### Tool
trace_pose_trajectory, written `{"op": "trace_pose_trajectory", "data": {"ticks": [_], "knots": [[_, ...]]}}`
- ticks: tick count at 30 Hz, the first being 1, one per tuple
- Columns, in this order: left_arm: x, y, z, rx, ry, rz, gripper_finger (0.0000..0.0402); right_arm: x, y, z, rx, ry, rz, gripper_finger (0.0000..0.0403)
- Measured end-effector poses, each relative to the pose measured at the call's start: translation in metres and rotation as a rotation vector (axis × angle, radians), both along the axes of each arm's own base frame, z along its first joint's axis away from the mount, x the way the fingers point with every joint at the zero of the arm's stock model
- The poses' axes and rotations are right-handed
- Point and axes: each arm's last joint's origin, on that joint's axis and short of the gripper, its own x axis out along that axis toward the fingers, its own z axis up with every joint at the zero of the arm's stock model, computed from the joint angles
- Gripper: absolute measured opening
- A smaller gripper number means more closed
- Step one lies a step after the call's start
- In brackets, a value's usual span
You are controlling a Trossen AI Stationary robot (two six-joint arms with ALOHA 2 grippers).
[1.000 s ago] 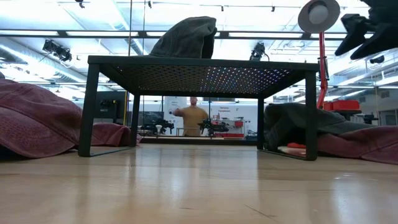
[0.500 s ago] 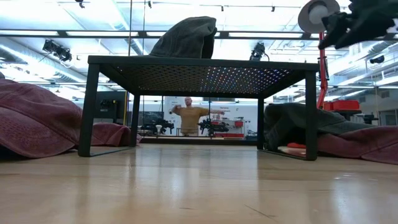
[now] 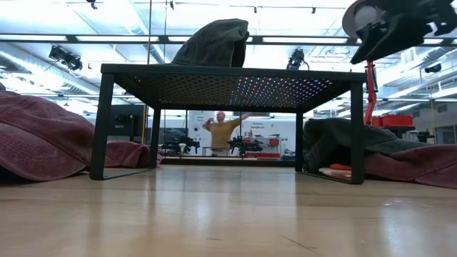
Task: Pick & Place hat
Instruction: Stack the top black cap on top of the black cap on the shelf
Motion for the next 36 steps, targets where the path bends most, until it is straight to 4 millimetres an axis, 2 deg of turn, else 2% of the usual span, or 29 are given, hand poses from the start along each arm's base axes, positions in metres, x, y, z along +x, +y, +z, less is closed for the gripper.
{"op": "trace_pose_trajectory", "data": {"ticks": [5, 8, 11, 17, 22, 26, 36], "knots": [[0.0, 0.0, 0.0, 0.0, 0.0, 0.0, 0.0048, 0.009, -0.008, -0.005, 0.024, 0.03, -0.182, 0.021], [0.0, 0.0, 0.0, 0.0, 0.0, 0.0, 0.0048, 0.013, -0.011, -0.008, 0.036, 0.049, -0.234, 0.021], [0.0, 0.0, 0.0, 0.0, 0.0, 0.0, 0.0048, 0.018, -0.014, -0.012, 0.0, 0.091, -0.171, 0.021], [0.0, 0.0, 0.0, 0.0, 0.0, 0.0, 0.0048, 0.022, -0.021, -0.013, -0.303, 0.185, 0.101, 0.0209], [0.0, 0.0, 0.0, 0.0, 0.0, 0.0, 0.0048, 0.031, -0.03, -0.017, -0.446, 0.236, 0.211, 0.0198], [0.0, 0.0, 0.0, 0.0, 0.0, 0.0, 0.0048, 0.039, -0.036, -0.021, -0.487, 0.267, 0.24, 0.0186], [0.0, 0.0, 0.0, 0.0, 0.0, 0.0, 0.0048, 0.053, -0.046, -0.029, -0.451, 0.263, 0.232, 0.0178]]}}
